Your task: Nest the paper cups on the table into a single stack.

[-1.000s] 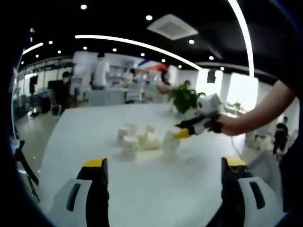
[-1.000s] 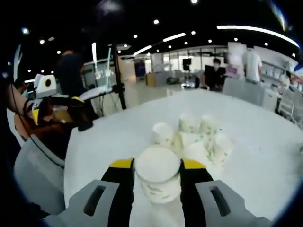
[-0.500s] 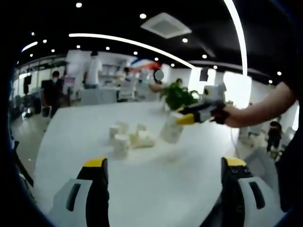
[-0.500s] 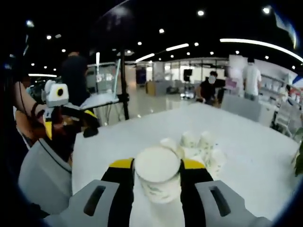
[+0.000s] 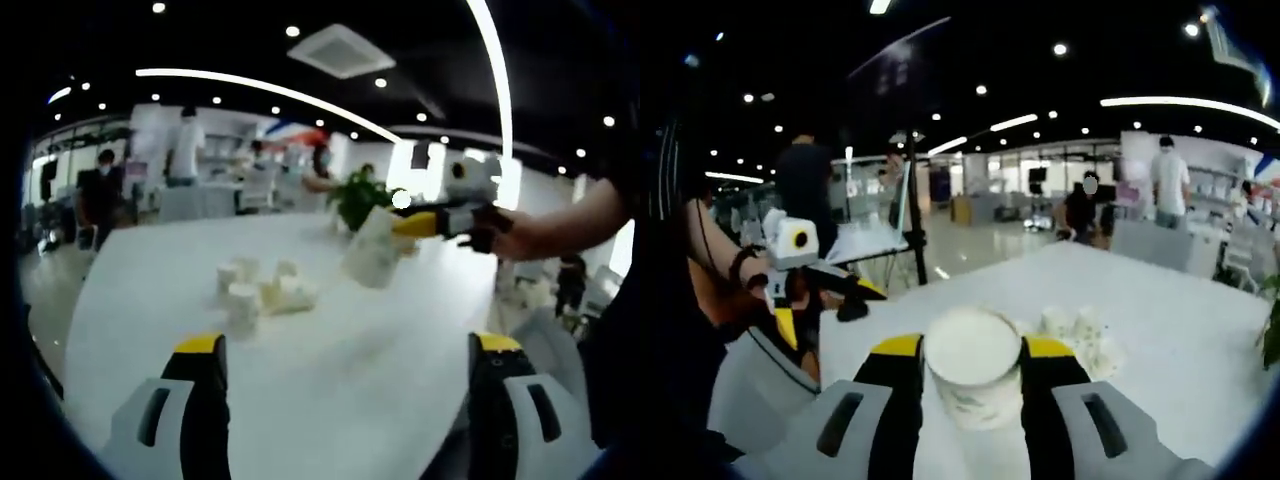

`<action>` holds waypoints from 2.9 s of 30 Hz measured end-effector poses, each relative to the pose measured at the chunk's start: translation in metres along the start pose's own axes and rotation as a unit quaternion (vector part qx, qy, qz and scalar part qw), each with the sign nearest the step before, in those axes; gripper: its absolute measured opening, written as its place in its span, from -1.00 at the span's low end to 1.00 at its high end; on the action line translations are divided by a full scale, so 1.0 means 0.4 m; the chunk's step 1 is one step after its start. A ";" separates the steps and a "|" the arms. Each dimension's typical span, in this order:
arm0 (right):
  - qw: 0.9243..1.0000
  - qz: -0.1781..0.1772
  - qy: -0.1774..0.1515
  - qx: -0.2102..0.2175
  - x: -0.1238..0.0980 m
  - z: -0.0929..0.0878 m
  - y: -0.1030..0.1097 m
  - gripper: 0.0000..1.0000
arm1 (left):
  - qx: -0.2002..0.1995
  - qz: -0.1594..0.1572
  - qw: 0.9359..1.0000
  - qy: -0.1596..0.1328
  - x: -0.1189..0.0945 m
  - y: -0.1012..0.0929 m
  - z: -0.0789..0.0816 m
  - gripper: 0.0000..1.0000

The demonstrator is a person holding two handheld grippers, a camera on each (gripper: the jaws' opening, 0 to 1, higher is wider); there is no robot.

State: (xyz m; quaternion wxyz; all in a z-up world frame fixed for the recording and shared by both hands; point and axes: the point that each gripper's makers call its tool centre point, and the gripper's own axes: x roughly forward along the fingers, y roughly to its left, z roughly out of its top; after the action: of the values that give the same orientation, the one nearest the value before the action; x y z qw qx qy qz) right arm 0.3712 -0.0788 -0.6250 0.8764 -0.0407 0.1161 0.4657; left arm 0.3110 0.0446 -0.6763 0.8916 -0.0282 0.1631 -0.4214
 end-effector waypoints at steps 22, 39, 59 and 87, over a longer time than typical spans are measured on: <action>0.994 0.034 -0.069 0.078 -0.012 0.062 0.108 -0.32 | -0.025 -0.057 0.998 -0.023 0.039 -0.083 0.023 0.94; 0.989 0.067 -0.081 0.105 0.002 0.069 0.171 -0.32 | -0.017 -0.110 0.994 -0.017 0.053 -0.173 0.022 0.74; 0.985 0.095 -0.065 0.126 0.018 0.023 0.219 -0.32 | -0.038 -0.134 0.990 -0.040 0.039 -0.181 0.062 0.49; 0.978 0.121 -0.043 0.162 0.011 -0.018 0.274 -0.33 | -0.056 -0.155 0.984 -0.062 -0.036 -0.159 0.152 -0.09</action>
State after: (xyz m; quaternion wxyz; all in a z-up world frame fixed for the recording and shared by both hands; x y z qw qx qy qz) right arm 0.2818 -0.0149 -0.6290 0.8127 0.1364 0.1567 0.5443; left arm 0.2743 0.0093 -0.6029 0.8209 -0.1288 0.1241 -0.5424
